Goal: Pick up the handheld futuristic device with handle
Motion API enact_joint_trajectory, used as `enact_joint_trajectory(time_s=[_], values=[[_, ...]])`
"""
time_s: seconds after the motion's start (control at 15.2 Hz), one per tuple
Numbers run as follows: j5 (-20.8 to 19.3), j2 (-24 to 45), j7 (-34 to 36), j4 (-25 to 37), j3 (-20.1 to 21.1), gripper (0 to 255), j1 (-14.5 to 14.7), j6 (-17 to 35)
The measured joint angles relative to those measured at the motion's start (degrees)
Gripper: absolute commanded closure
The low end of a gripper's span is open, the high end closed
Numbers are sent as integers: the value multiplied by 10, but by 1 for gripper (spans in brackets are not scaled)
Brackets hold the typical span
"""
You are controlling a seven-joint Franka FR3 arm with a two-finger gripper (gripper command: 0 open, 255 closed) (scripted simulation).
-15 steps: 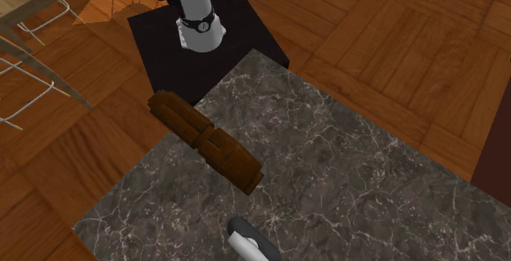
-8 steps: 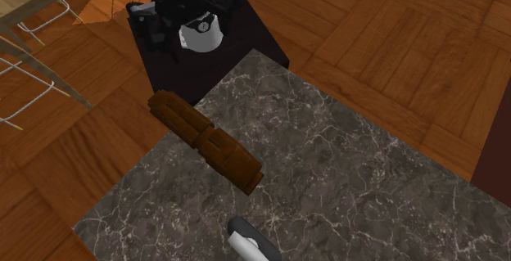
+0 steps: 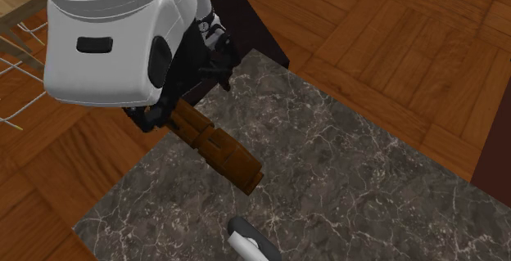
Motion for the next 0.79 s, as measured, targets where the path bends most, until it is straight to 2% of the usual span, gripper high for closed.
enact_joint_trajectory(time_s=[0.26,0.73,0.79], values=[[32,77,-53,75,-14,0,-1,-2],[38,90,-63,39,-15,0,-2,46],[39,91,-64,36,-15,255,-2,49]])
